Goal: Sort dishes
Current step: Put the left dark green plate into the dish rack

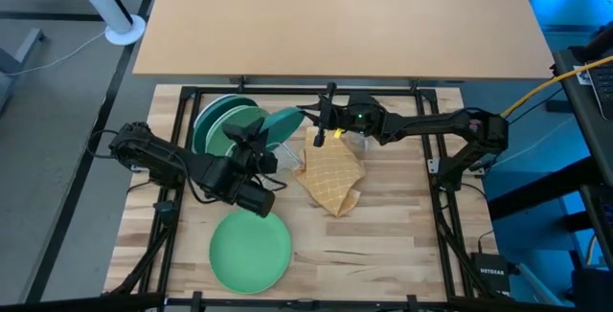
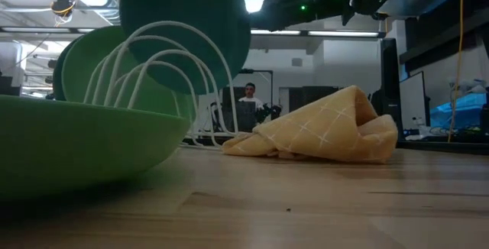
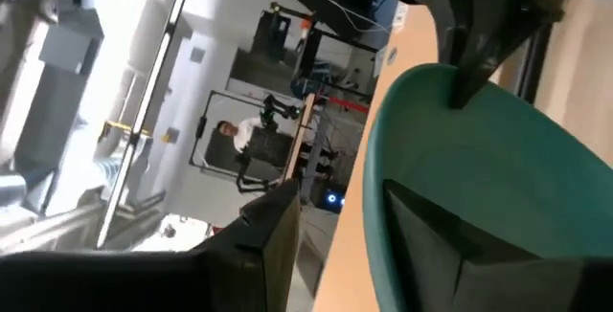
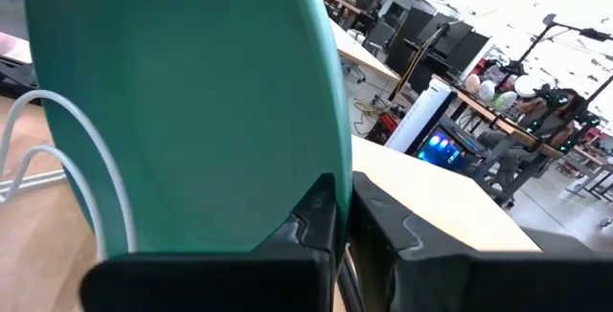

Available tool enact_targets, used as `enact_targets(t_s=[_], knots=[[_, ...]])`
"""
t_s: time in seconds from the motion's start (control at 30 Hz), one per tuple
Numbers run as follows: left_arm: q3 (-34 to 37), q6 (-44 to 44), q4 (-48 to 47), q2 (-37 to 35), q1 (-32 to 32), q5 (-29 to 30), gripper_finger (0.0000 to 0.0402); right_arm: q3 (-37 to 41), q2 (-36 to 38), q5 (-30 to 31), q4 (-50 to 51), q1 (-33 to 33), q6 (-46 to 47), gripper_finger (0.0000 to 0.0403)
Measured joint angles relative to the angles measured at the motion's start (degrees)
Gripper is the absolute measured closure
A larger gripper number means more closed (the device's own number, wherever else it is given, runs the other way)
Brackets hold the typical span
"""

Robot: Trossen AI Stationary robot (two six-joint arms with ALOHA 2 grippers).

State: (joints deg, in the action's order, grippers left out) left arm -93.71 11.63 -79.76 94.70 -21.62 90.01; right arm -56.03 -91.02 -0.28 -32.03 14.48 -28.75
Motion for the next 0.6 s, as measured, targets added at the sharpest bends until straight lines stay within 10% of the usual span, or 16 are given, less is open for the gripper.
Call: enact_targets(t_s=[0.6], knots=[[-0.15, -10.10, 8.68, -0.23, -6.57, 0.80, 0.0265, 0.23, -4.27, -2.95, -0.81, 0.17, 2.90, 0.0382]])
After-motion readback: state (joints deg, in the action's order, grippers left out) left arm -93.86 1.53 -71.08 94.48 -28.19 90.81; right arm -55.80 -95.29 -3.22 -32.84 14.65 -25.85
